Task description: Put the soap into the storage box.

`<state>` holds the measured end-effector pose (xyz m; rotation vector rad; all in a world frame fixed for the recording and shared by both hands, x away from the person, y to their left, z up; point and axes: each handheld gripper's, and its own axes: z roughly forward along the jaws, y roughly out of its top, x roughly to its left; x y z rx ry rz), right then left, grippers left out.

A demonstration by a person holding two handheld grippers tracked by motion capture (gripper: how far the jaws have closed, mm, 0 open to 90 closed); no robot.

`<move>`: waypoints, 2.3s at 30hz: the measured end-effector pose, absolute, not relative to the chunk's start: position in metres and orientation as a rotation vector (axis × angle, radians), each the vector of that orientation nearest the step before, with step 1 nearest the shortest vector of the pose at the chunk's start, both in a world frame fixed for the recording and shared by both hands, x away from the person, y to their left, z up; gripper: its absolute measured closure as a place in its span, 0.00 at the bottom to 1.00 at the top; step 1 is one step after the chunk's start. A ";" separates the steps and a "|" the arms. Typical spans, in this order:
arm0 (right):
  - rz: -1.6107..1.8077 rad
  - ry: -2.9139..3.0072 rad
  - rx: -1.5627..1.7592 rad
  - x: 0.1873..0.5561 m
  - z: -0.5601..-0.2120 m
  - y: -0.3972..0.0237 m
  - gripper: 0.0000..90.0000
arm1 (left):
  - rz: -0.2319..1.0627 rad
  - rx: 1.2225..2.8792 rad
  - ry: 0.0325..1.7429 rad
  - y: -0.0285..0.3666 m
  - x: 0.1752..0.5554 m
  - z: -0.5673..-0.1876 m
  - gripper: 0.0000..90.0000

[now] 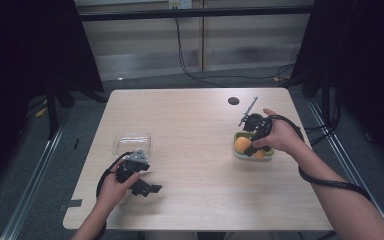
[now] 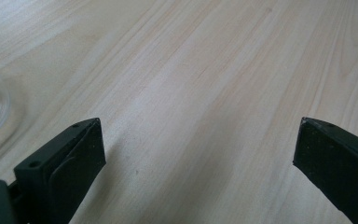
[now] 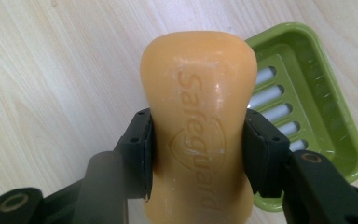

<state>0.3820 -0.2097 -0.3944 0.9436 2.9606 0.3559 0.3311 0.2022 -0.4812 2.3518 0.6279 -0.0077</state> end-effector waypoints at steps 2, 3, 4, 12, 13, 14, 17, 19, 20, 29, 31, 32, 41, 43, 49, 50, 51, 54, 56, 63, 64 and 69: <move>0.350 2.955 0.937 0.384 -0.395 -0.211 0.56 | -0.005 2.351 0.630 0.202 0.331 -0.481 0.02; 0.350 2.955 0.937 0.384 -0.395 -0.211 0.56 | -0.003 2.353 0.627 0.203 0.331 -0.481 0.02; 0.353 2.954 0.932 0.385 -0.396 -0.212 0.56 | -0.002 2.353 0.627 0.203 0.331 -0.481 0.02; 0.343 2.949 0.913 0.392 -0.398 -0.217 0.56 | -0.002 2.346 0.631 0.202 0.331 -0.482 0.02; 0.346 2.949 0.903 0.393 -0.398 -0.217 0.56 | 0.018 2.363 0.643 0.202 0.330 -0.481 0.02; 0.346 2.949 0.903 0.393 -0.398 -0.217 0.56 | -0.005 2.361 0.630 0.203 0.331 -0.481 0.02; 0.334 2.952 0.906 0.396 -0.399 -0.219 0.56 | -0.005 2.346 0.630 0.202 0.331 -0.482 0.02; 0.330 2.950 0.904 0.396 -0.400 -0.220 0.56 | 0.000 2.346 0.628 0.203 0.331 -0.482 0.02; 0.329 2.951 0.898 0.397 -0.400 -0.220 0.56 | 0.000 2.345 0.629 0.203 0.331 -0.482 0.02; 0.330 2.946 0.877 0.402 -0.402 -0.223 0.56 | 0.030 2.368 0.646 0.202 0.330 -0.480 0.02; 0.327 2.946 0.870 0.404 -0.403 -0.224 0.56 | -0.003 2.359 0.633 0.203 0.331 -0.481 0.02; 0.327 2.946 0.870 0.404 -0.403 -0.224 0.56 | -0.003 2.359 0.633 0.203 0.331 -0.481 0.02; 0.323 2.944 0.871 0.408 -0.406 -0.227 0.56 | 0.026 2.373 0.646 0.202 0.330 -0.481 0.02; 0.320 2.938 0.873 0.409 -0.407 -0.227 0.56 | 0.025 2.373 0.646 0.202 0.330 -0.481 0.02; 0.313 2.943 0.874 0.411 -0.409 -0.228 0.56 | -0.007 2.363 0.630 0.203 0.331 -0.482 0.02; 0.313 2.943 0.874 0.411 -0.409 -0.228 0.56 | -0.007 2.362 0.627 0.203 0.331 -0.482 0.02; 0.316 2.941 0.853 0.413 -0.412 -0.229 0.56 | -0.011 2.353 0.635 0.202 0.331 -0.482 0.02; 0.306 2.946 0.848 0.414 -0.413 -0.230 0.56 | -0.009 2.352 0.636 0.202 0.331 -0.482 0.02; 0.298 2.942 0.844 0.414 -0.414 -0.230 0.56 | -0.009 2.354 0.636 0.202 0.331 -0.482 0.02; 0.289 2.947 0.823 0.418 -0.419 -0.231 0.56 | 0.023 2.374 0.639 0.202 0.330 -0.481 0.02; 0.289 2.947 0.823 0.418 -0.419 -0.231 0.56 | 0.023 2.374 0.639 0.202 0.330 -0.481 0.02; 0.280 2.952 0.812 0.421 -0.422 -0.231 0.56 | -0.005 2.362 0.631 0.203 0.331 -0.482 0.02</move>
